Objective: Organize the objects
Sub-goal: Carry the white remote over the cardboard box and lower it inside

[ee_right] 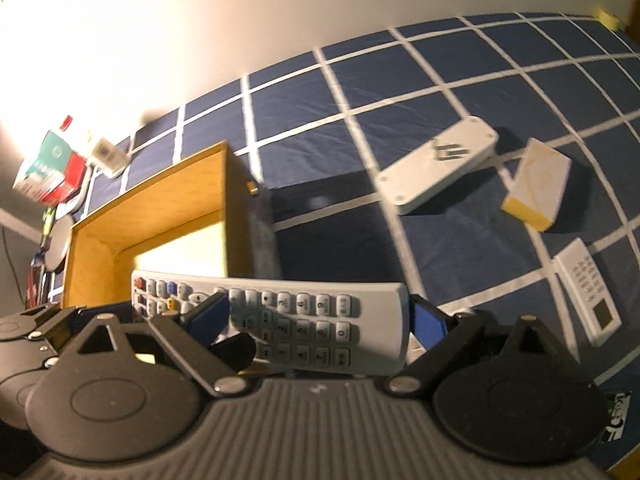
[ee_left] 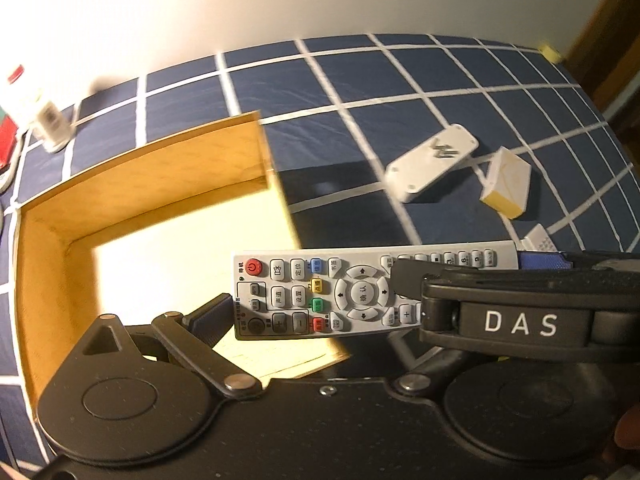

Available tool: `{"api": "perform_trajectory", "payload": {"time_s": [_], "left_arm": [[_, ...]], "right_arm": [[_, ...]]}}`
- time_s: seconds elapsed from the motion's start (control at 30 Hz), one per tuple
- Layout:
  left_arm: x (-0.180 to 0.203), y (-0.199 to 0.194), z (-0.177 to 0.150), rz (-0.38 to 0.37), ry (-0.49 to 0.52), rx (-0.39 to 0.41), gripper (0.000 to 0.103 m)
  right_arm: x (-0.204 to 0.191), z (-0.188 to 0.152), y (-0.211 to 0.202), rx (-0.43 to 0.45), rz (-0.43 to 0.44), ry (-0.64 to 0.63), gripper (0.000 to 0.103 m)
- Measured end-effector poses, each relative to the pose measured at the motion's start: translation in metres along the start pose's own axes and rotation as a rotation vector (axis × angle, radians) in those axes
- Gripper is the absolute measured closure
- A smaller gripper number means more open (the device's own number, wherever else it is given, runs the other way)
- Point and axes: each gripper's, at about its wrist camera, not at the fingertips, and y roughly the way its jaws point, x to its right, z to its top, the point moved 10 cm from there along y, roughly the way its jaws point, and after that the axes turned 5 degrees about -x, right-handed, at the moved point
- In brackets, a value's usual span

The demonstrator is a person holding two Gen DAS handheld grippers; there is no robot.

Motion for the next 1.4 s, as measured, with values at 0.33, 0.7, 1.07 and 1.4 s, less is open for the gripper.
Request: {"api": "perform_trajectory", "payload": {"time_s": [0.33, 0.7, 1.07, 1.4], "left_arm": [[-0.073, -0.016, -0.023, 0.037, -0.12, 0.023, 0.004], [-0.148, -0.013, -0.034, 0.075, -0.24, 0.026, 0.004], [-0.19, 0.021, -0.013, 0.072, -0.281, 0.0, 0.004], [-0.22, 0.063, 0.02, 0.042, -0.283, -0.044, 0.004]], "right_arm": [[-0.076, -0.014, 0.017, -0.023, 0.036, -0.12, 0.009], [-0.151, -0.015, 0.055, -0.068, 0.076, -0.236, 0.009], [-0.182, 0.013, 0.107, -0.111, 0.072, -0.267, 0.009], [-0.185, 0.047, 0.158, -0.15, 0.047, -0.259, 0.009]]}}
